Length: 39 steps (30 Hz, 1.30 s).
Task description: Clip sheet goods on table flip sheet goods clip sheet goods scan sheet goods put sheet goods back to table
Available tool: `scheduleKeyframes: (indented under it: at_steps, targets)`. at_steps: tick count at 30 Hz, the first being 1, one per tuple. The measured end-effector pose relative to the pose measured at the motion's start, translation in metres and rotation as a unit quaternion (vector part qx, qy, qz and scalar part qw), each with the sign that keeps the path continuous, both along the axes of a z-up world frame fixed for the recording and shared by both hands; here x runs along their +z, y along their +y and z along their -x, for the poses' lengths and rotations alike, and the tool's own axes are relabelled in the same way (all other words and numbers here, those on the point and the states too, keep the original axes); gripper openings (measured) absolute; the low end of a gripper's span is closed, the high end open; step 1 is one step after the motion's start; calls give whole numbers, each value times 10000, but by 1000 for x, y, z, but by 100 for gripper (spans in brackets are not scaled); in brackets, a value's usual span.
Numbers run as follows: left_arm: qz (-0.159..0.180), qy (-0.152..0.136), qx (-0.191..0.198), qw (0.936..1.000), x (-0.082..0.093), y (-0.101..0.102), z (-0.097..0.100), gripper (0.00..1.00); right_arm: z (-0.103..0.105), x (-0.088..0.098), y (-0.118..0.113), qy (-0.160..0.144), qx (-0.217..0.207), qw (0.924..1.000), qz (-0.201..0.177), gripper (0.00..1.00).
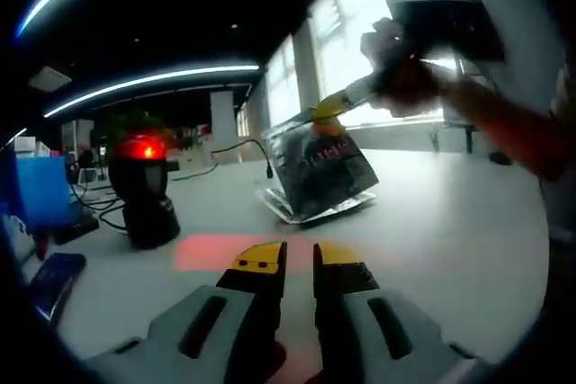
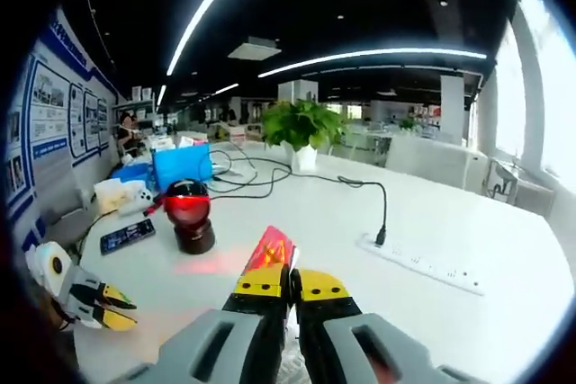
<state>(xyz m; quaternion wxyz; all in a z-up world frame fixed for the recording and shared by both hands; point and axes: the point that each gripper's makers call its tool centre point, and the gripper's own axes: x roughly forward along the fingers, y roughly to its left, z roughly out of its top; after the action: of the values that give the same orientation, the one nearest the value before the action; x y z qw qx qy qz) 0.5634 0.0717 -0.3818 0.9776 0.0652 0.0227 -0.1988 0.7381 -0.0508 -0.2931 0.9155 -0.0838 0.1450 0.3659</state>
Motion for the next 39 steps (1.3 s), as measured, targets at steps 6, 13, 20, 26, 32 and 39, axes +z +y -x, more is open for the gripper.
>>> scheduleKeyframes:
  at_steps: [6,13,20,26,32,39]
  targets:
    - [-7,-3,-7,10000,0,0,0,5,-21,-31,-2,50,-32,9987,506,0]
    - [-18,-5,-15,10000,0,-1,0,5,-39,-55,-2,100,-14,9963,859,0]
    - [-19,-3,-2,10000,0,0,0,5,-52,-75,-8,266,-73,9950,957,1]
    - [-15,-3,-6,10000,0,-1,0,5,-57,-92,-11,391,-70,9940,1015,1]
    - [-13,-4,-8,10000,1,0,0,5,-58,-103,-12,459,-71,9930,1089,2]
    - [-12,-5,-22,10000,2,-1,1,5,-60,-105,-12,373,-24,9922,1186,3]
